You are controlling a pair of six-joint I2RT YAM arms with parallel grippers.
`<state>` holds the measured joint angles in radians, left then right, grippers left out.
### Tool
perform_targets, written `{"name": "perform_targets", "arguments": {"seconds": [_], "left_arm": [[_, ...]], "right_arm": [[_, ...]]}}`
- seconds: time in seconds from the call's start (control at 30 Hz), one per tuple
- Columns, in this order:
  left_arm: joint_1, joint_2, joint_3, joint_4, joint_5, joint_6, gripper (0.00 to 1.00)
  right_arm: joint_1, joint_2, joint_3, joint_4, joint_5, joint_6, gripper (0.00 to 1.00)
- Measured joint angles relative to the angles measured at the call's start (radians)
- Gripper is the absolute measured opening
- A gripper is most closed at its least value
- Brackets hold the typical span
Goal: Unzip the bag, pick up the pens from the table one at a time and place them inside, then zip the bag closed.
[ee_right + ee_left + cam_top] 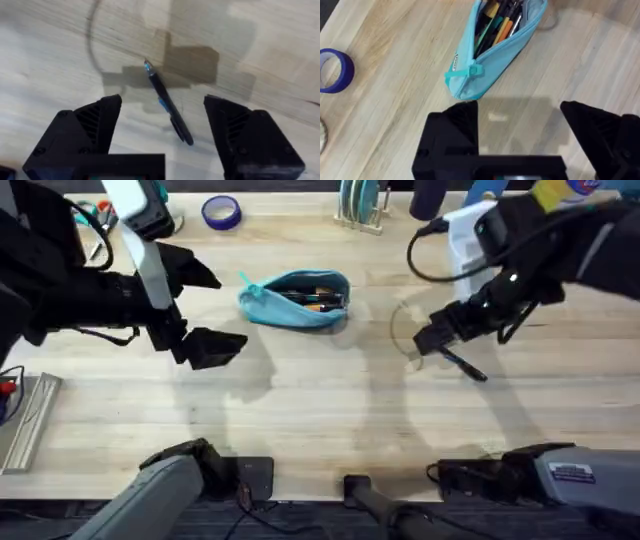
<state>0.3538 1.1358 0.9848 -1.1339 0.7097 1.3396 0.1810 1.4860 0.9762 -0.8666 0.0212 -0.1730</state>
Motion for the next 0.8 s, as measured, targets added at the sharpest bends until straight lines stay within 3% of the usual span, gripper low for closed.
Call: {"name": "perform_targets", "arguments": {"seconds": [0.67, 0.8], "left_arm": [[0.0, 0.0, 0.0, 0.0, 0.0, 0.0, 0.993], [0.0, 0.0, 0.0, 0.0, 0.0, 0.0, 0.994]], "right_arm": [[-0.001, -0.016, -0.141, 0.177, -0.001, -0.007, 0.995], [-0.001, -0.021, -0.148, 0.187, -0.007, -0.014, 0.823]]}}
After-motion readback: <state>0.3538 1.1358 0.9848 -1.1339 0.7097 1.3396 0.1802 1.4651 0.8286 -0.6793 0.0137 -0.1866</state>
